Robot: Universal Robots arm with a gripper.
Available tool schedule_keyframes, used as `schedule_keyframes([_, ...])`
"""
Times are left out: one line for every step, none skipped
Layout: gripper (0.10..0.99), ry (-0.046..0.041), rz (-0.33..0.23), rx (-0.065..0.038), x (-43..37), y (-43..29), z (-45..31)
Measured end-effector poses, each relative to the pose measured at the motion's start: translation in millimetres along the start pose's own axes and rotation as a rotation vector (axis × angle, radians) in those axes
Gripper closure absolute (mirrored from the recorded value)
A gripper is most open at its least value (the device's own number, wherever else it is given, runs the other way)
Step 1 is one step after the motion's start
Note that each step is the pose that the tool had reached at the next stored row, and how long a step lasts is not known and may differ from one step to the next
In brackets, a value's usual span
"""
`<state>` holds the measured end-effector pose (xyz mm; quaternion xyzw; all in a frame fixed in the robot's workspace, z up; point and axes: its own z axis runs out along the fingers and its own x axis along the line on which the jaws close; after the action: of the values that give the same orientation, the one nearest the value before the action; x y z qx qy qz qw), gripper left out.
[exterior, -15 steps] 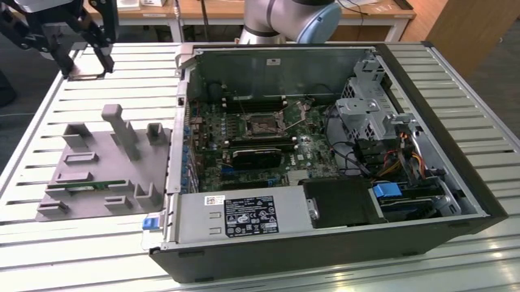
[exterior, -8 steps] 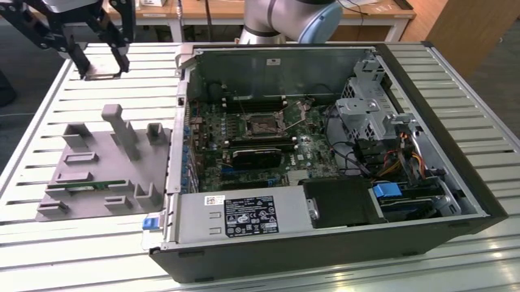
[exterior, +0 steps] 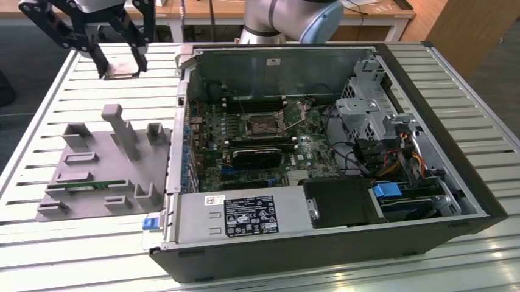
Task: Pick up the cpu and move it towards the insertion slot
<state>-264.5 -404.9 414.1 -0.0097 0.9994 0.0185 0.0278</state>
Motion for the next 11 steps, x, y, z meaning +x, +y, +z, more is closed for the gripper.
schedule_keyframes([0.545, 0.0000, 0.000, 0.000, -3.0, 0.0, 0.1])
schedule_keyframes([0.545, 0.0000, 0.000, 0.000, -6.1, -0.1, 0.3])
schedule_keyframes([0.545, 0.0000, 0.000, 0.000, -9.0, -0.2, 0.5])
schedule_keyframes([0.545, 0.0000, 0.000, 0.000, -12.0, -0.2, 0.7])
schedule_keyframes([0.545, 0.0001, 0.000, 0.000, -15.1, -0.3, 0.8])
schedule_keyframes([0.545, 0.0001, 0.000, 0.000, -18.2, -0.4, 0.9])
schedule_keyframes([0.545, 0.0001, 0.000, 0.000, -21.2, -0.4, 1.1])
schedule_keyframes([0.545, 0.0000, 0.000, 0.000, -24.3, -0.5, 1.3])
schedule_keyframes([0.545, 0.0000, 0.000, 0.000, -27.7, -0.6, 1.5])
schedule_keyframes([0.545, 0.0001, 0.000, 0.000, -31.0, -0.6, 1.7])
schedule_keyframes([0.545, 0.0001, 0.000, 0.000, -34.4, -0.7, 1.9])
